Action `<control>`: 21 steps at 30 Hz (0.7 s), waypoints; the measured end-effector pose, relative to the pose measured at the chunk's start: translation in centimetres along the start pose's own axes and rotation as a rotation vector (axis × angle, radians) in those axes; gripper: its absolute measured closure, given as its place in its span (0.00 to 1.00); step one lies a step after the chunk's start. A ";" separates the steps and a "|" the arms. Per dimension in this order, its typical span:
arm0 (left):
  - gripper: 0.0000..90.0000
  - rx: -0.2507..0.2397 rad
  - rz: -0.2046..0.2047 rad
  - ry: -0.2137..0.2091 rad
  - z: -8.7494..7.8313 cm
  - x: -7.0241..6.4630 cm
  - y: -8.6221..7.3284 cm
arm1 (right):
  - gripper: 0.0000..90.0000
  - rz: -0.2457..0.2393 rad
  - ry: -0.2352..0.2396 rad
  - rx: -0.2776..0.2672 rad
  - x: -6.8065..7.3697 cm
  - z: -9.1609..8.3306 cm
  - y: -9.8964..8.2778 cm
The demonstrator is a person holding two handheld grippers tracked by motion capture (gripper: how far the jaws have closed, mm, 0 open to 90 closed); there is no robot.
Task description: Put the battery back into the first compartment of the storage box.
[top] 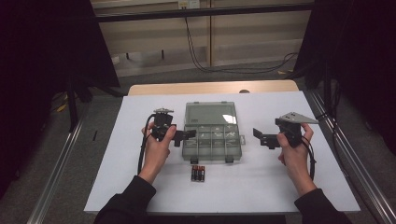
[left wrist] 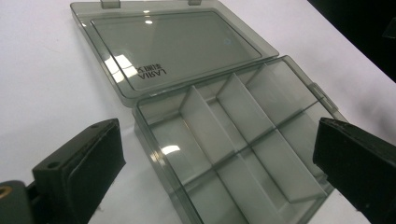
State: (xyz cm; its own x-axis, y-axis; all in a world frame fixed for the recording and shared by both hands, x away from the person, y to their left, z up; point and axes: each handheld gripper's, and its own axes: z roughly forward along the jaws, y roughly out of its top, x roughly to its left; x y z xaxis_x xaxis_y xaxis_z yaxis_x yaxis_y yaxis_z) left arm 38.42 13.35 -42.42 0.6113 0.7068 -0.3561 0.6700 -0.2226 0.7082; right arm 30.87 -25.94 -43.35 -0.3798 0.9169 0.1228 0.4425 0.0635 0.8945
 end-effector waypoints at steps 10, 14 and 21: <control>0.04 0.030 0.022 -0.003 -0.8 -1.1 -0.8 | 0.00 -0.016 0.003 -0.040 -0.6 -2.8 -1.4; 0.04 0.045 0.033 -0.004 -1.0 -1.7 -1.1 | 0.00 -0.031 -0.003 -0.060 -0.8 -3.9 -2.1; 0.04 0.051 0.030 -0.020 -1.8 -2.6 -1.9 | 0.00 -0.012 0.004 -0.107 -1.7 -5.8 -3.2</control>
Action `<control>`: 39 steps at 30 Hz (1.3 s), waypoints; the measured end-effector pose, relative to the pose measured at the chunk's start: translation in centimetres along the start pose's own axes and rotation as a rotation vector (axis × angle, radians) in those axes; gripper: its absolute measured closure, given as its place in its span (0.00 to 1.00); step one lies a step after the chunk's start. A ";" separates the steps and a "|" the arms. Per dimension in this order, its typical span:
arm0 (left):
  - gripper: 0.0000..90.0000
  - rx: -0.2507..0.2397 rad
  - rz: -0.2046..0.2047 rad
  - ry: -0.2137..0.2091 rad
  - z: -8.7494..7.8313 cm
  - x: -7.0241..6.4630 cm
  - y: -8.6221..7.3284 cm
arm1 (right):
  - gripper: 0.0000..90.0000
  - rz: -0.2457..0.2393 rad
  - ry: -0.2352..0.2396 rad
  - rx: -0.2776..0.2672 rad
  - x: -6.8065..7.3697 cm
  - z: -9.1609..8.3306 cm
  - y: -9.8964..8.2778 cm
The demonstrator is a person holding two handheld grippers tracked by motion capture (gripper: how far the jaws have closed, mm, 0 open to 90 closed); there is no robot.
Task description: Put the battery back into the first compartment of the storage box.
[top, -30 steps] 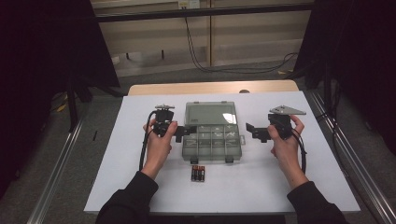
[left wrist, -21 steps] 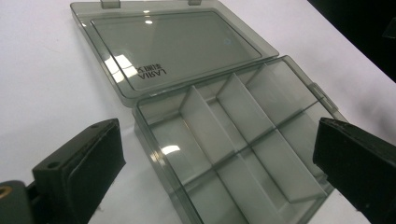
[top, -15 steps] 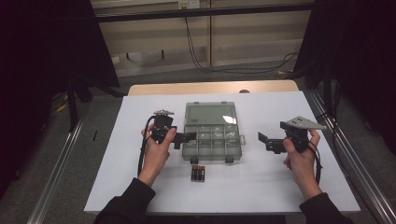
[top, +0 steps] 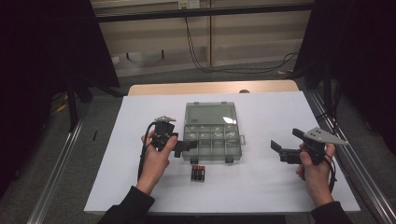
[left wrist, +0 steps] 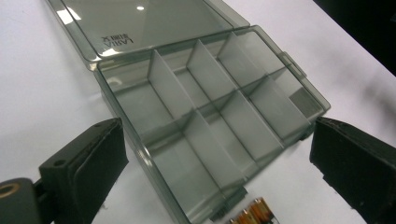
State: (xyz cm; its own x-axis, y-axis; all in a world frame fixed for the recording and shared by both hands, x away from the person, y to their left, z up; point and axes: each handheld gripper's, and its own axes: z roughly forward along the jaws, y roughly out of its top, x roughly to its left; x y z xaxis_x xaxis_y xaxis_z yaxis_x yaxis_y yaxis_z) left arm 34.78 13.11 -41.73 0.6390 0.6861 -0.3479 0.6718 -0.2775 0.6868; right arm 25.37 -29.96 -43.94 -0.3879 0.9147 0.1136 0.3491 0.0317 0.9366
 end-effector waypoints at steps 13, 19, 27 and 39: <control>0.05 0.029 0.025 0.014 -1.8 -1.5 -1.9 | 0.01 0.012 -0.016 -0.026 -1.0 -3.1 -1.4; 0.07 0.061 0.006 0.014 -2.6 -1.8 -2.9 | 0.03 0.007 -0.025 -0.019 -0.8 -3.9 -2.2; 0.14 0.122 0.019 0.067 -2.7 -2.4 -4.4 | 0.05 0.009 0.008 -0.019 -0.2 -4.3 -2.5; 0.37 0.173 0.006 0.023 -1.9 -3.4 -5.1 | 0.06 0.000 -0.005 -0.020 -0.4 -4.3 -2.8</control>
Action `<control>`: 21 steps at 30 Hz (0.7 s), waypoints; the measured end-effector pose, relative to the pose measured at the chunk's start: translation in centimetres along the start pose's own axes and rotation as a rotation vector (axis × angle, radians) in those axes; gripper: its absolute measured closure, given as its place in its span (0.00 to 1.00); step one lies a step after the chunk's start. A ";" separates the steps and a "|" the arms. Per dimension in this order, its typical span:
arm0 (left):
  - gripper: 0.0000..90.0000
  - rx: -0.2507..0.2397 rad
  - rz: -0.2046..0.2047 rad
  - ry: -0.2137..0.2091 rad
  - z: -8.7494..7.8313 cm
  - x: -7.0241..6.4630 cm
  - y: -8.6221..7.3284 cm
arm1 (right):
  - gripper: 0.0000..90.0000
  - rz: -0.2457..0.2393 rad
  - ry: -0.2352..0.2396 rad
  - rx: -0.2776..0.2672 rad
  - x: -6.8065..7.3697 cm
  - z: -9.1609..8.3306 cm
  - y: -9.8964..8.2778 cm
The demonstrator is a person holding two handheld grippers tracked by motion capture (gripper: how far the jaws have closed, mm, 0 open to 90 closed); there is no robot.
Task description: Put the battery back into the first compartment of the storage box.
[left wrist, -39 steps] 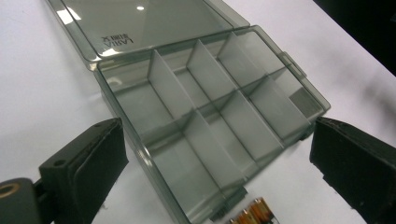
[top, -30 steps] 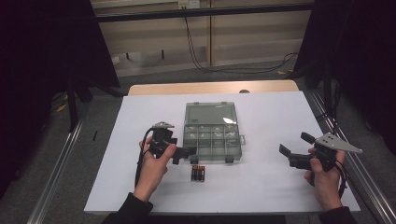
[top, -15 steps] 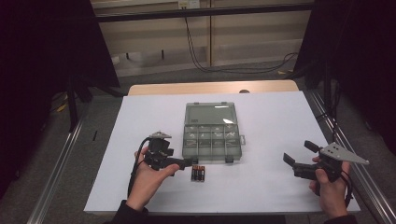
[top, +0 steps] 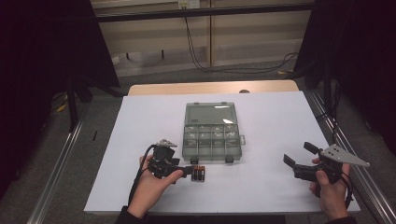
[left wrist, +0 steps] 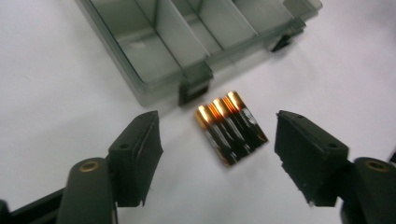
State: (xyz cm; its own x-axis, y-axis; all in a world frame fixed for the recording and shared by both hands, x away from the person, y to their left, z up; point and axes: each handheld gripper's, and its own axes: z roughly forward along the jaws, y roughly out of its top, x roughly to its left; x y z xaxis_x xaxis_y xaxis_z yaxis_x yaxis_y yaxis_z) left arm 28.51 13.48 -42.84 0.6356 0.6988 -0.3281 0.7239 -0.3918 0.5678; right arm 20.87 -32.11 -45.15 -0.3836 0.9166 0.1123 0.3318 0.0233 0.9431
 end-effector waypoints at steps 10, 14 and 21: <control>0.56 0.035 -0.012 0.016 1.2 0.0 -0.1 | 0.05 0.006 0.000 0.008 0.0 0.1 -0.1; 0.65 0.061 -0.027 0.025 2.0 0.1 -0.1 | 0.06 0.008 0.000 0.016 0.0 0.2 -0.2; 0.70 0.073 -0.020 0.047 2.7 -0.3 0.0 | 0.06 0.009 0.000 0.019 0.0 0.1 -0.2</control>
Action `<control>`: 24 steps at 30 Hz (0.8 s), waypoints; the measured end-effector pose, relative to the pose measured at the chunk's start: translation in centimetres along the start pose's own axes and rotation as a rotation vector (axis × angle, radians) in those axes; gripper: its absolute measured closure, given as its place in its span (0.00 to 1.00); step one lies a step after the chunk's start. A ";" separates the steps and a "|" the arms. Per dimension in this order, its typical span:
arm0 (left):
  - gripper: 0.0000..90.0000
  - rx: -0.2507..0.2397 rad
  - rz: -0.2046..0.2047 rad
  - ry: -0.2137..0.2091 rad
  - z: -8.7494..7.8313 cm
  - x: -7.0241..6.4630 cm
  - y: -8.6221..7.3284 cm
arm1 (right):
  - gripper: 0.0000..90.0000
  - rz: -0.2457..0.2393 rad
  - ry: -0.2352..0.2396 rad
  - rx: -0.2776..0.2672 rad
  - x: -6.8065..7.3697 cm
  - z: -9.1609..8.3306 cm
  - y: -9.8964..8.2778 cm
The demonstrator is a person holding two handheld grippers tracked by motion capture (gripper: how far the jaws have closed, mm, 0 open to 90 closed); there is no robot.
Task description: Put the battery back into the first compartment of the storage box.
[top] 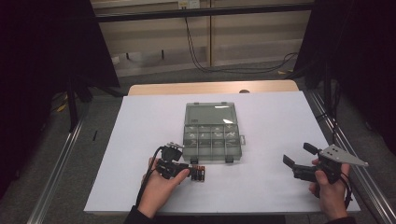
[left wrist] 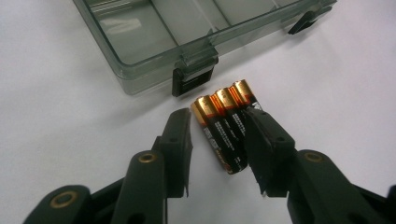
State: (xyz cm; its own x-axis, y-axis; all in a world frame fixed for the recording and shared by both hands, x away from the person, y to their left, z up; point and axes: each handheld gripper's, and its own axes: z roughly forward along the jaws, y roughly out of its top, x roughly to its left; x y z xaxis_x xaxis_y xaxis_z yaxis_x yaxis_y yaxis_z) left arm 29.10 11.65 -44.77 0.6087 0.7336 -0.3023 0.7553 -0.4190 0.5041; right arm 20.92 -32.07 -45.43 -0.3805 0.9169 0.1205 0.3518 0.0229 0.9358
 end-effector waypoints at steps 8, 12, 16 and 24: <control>0.73 0.009 0.007 0.014 0.5 -0.2 0.1 | 0.06 -0.003 0.000 0.000 0.0 0.1 -0.1; 0.75 0.005 -0.004 0.019 0.8 -0.3 0.1 | 0.06 -0.001 -0.001 0.003 0.0 0.1 -0.1; 0.76 0.014 0.004 0.023 0.8 -0.2 0.1 | 0.06 -0.002 0.000 0.005 0.0 0.1 -0.1; 0.78 0.030 0.004 0.040 0.9 -0.3 0.1 | 0.06 0.001 -0.001 0.008 0.0 0.1 -0.1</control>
State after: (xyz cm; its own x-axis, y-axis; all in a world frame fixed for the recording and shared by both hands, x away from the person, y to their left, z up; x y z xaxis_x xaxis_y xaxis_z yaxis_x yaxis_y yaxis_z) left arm 29.20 10.93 -45.39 0.6017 0.7525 -0.2676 0.7604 -0.4372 0.4802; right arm 20.99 -32.04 -45.61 -0.3795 0.9172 0.1209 0.3585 0.0254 0.9332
